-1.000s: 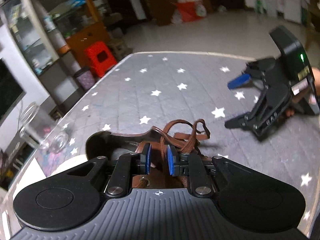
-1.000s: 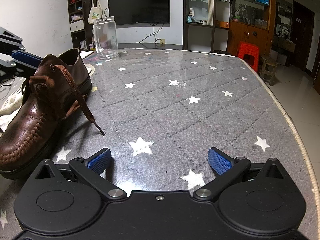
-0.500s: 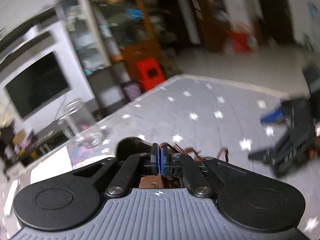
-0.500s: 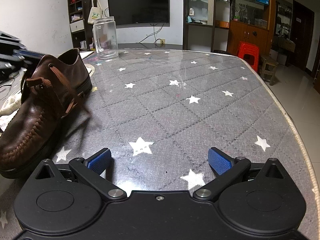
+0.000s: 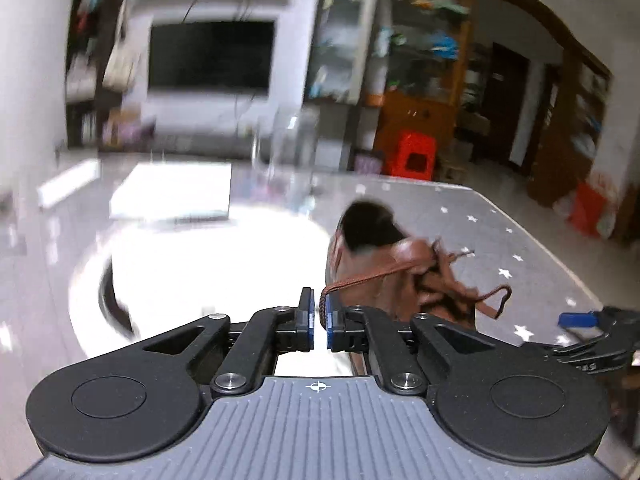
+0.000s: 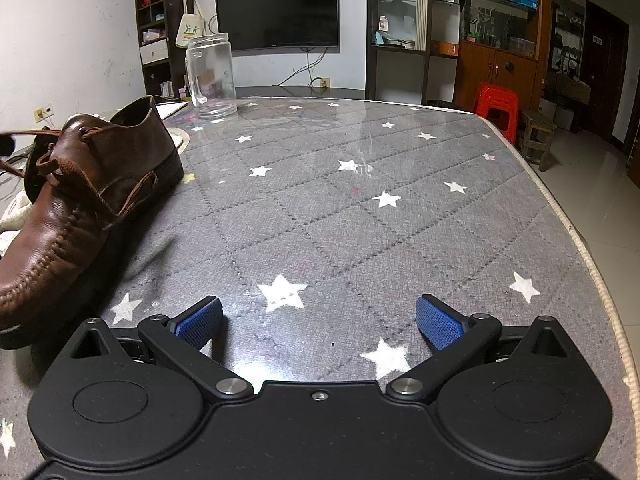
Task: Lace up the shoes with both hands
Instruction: 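Hold the shoe up with the left gripper while the right gripper reaches for the lace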
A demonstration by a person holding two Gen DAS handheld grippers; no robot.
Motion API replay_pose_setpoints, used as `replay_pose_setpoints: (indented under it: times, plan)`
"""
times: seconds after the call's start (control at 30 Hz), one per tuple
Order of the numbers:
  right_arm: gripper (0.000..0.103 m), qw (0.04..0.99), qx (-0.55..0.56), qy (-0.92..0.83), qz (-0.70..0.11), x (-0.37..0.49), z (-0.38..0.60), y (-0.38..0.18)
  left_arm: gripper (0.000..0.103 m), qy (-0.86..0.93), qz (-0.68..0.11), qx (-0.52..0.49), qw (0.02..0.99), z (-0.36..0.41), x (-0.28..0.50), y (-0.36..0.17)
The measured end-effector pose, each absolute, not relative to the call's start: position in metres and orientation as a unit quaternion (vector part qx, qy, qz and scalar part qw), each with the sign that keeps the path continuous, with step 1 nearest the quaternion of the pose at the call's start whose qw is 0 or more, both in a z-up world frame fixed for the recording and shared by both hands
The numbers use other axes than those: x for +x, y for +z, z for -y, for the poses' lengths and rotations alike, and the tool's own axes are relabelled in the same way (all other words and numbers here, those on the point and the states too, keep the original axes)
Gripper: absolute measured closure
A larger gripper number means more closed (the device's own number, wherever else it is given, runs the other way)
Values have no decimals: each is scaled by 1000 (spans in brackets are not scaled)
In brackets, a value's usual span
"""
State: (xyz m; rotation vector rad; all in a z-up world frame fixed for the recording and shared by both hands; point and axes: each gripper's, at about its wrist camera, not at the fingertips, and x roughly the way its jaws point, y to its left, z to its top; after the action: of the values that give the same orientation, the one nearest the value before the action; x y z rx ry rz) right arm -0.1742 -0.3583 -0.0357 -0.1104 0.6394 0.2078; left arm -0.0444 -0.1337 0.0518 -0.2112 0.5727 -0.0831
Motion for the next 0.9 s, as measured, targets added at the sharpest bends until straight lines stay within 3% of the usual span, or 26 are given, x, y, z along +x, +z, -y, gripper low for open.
replay_pose_setpoints:
  times: [0.3,0.63,0.9]
  plan:
    - [0,952,-73,140,-263,-192,339,4,91,-1,-338,-100,936,108,-41,40]
    - [0,937,-155,210,-233,-198,289,33,67,-87,-296,-43,950,129,-31,104]
    - [0,924,-194,240,-227,-199,263,37,63,-149,-299,44,942,190,1,118]
